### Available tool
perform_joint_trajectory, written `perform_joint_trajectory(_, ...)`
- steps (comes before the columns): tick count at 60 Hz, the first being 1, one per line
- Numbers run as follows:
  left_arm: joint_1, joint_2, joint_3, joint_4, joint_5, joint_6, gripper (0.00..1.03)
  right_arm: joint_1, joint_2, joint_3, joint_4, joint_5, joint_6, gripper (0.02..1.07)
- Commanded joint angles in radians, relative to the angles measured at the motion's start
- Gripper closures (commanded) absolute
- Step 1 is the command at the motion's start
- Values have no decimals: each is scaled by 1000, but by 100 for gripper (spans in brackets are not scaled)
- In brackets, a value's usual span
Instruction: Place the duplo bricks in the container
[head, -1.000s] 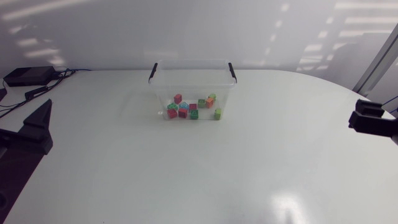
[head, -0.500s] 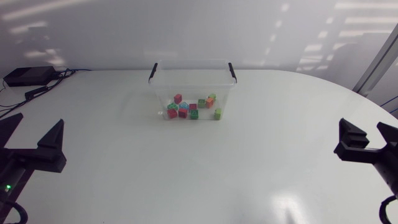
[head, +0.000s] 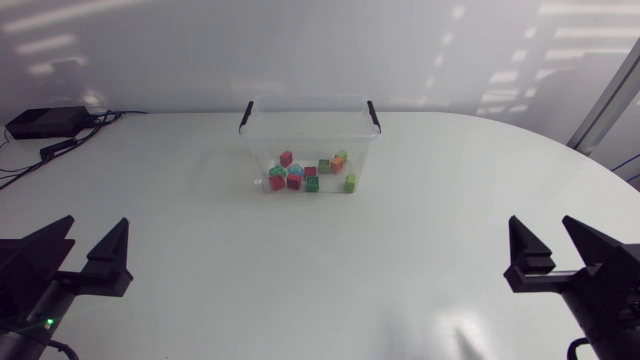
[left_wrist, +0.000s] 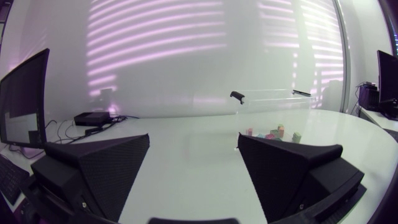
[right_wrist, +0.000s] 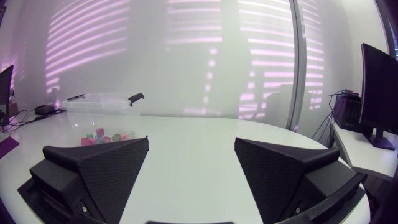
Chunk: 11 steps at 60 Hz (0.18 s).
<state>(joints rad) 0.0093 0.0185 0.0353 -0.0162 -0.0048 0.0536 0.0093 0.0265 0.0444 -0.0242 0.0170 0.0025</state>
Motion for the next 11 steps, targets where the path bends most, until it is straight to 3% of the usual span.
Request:
perform_joint_trajectory(1,-9,-19,-35,16,5,-54,4,-9,-27,-44,24,-17,-2,7)
perform_joint_trajectory(11,-9,-19,-35,16,5,-54,4,-9,-27,-44,24,-17,-2,7)
